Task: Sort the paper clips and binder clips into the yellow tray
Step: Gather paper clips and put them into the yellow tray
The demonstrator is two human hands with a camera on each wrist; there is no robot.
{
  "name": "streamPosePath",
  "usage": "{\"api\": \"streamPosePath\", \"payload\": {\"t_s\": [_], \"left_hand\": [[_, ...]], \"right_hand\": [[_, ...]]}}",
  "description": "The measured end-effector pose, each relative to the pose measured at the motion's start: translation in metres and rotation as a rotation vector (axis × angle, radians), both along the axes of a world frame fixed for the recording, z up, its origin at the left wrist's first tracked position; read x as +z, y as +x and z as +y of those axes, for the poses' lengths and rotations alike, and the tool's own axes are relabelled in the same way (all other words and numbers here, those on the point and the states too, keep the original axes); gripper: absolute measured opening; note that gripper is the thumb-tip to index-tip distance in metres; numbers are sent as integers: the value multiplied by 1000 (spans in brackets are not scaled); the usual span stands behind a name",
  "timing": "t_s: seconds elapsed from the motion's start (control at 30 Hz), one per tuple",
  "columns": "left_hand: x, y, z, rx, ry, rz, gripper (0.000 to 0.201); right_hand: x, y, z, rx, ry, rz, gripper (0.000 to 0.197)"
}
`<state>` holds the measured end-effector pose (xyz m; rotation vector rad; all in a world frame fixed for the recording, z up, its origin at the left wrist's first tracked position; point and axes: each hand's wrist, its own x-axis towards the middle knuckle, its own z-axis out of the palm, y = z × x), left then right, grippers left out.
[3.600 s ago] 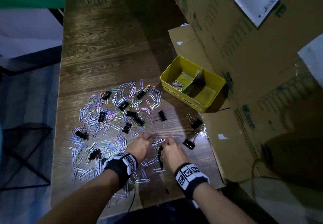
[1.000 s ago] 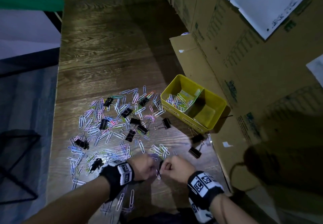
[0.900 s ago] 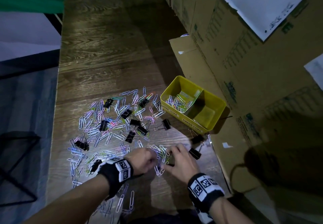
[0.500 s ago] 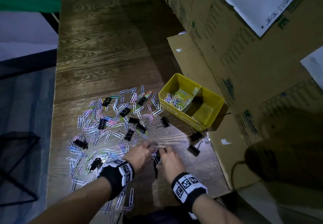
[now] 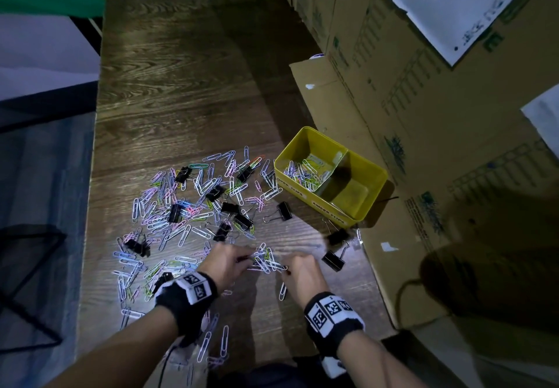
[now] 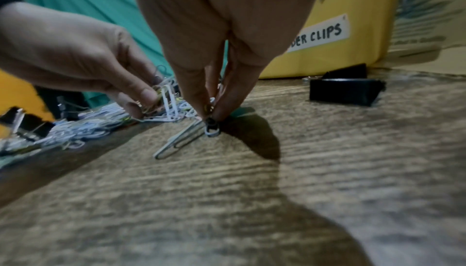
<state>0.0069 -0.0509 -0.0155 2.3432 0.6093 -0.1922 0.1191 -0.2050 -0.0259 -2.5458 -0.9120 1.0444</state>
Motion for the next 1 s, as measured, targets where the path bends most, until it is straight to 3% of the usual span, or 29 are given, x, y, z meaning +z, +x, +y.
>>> {"api": "streamPosePath", "payload": {"t_s": [0.13,0.27,0.43,0.6,0.67,0.83,1.0], "left_hand": [[7,-5,3,224,-208,33,26],[24,-6,7,417,-512,-21,24],[51,5,23,342,-735,9,12],[84,55,43,353,-862,-74,20],[97,84,46,339,-833,-118,18],[105,162,47,348,-698,-187,11],[85,201,45,232,-356,-39,4]], "right_hand": [[-4,8,-4,-147,94,38,23],[-11,13,-6,-335,234,145,12],[-2,28,-16,-517,401,383,18],[44,42,-20,-699,636,599,17],[67,51,-17,-741,770,611,17],[111,83,4,-783,939,417,15],[118,126,39,-763,863,197,17]]}}
